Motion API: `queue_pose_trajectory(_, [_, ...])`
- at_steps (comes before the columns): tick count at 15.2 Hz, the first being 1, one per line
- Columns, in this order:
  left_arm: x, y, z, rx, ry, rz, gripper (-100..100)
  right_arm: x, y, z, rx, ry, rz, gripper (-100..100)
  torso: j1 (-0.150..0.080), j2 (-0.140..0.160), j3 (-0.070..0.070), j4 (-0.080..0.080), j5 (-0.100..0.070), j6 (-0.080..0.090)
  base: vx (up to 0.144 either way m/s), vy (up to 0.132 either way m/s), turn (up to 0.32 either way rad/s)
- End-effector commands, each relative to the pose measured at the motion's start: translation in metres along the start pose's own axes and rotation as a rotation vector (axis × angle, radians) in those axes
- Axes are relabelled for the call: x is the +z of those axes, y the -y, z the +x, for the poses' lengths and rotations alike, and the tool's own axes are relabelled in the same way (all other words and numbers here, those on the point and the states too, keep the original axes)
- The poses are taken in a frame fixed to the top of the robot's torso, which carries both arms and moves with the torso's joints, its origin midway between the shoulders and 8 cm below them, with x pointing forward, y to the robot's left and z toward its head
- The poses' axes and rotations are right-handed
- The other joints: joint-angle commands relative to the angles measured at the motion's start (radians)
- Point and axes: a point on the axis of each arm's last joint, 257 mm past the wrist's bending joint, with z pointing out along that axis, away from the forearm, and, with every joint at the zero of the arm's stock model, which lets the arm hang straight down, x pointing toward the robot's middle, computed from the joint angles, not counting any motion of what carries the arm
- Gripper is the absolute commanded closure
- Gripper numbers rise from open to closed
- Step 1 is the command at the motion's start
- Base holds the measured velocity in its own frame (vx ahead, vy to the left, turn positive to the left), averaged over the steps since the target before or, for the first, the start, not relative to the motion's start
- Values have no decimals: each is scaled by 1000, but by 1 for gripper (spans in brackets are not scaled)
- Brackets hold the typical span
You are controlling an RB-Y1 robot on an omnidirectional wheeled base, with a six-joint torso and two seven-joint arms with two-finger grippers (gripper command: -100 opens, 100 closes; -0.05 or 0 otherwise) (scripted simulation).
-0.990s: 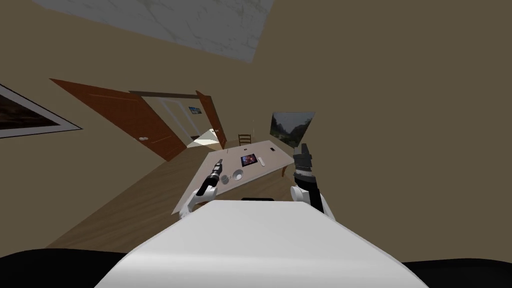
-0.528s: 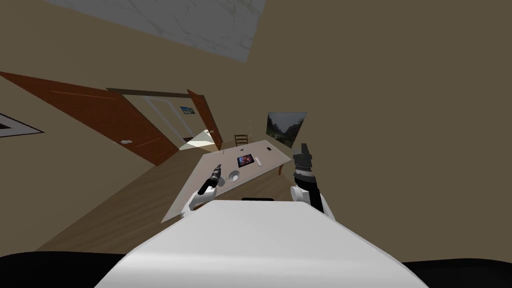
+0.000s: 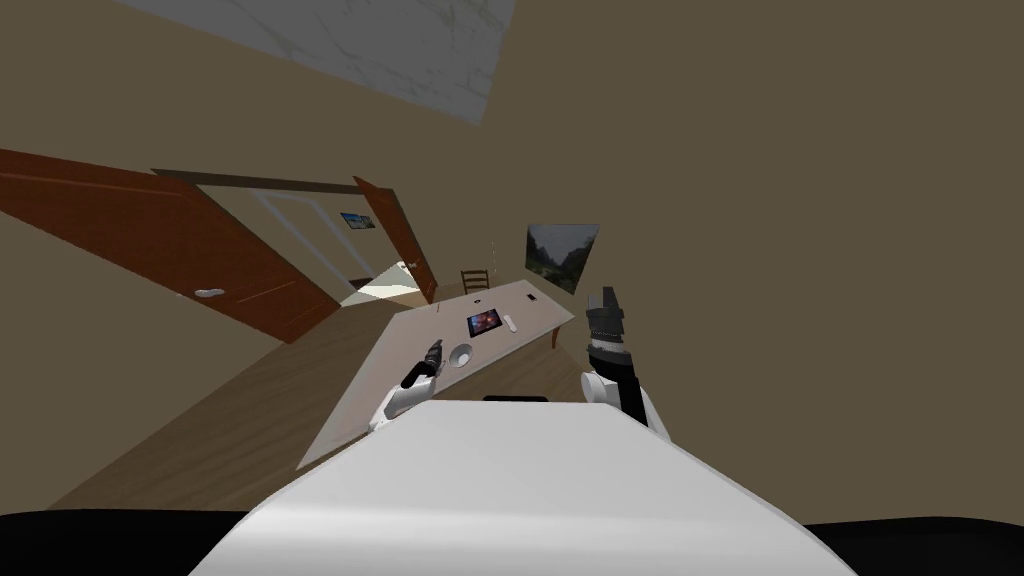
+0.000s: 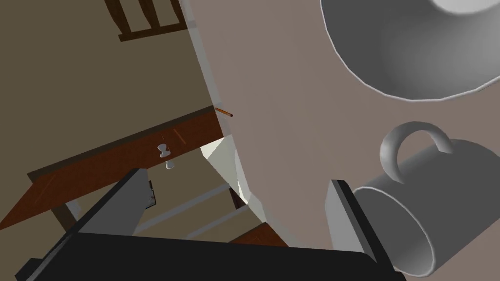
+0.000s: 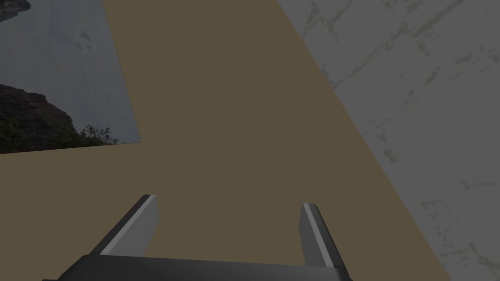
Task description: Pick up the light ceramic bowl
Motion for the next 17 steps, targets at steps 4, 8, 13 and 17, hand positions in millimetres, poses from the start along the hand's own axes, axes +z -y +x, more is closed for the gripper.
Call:
queue_pose_trajectory(4, [4, -56, -2, -46, 8, -149, -100, 0, 0, 0, 0, 0, 0, 0, 0, 0, 0, 0, 0, 0, 12, -33, -114])
queue_pose_trajectory(8, [3, -89, 2, -78, 8, -242, -100, 0, 0, 0, 0, 0, 0, 0, 1, 0, 0, 0, 0, 0, 17, -24, -81])
queue_pose_trajectory(13, [-4, -142, 15, -135, 2, -396, -100, 0, 0, 0, 0, 0, 0, 0, 2, -1, -1, 0, 0, 0, 25, -15, -97])
queue_pose_trajectory(17, [-11, -168, 25, -166, -6, -475, -100, 0, 0, 0, 0, 0, 0, 0, 2, -2, -1, 0, 0, 0, 35, -5, -97])
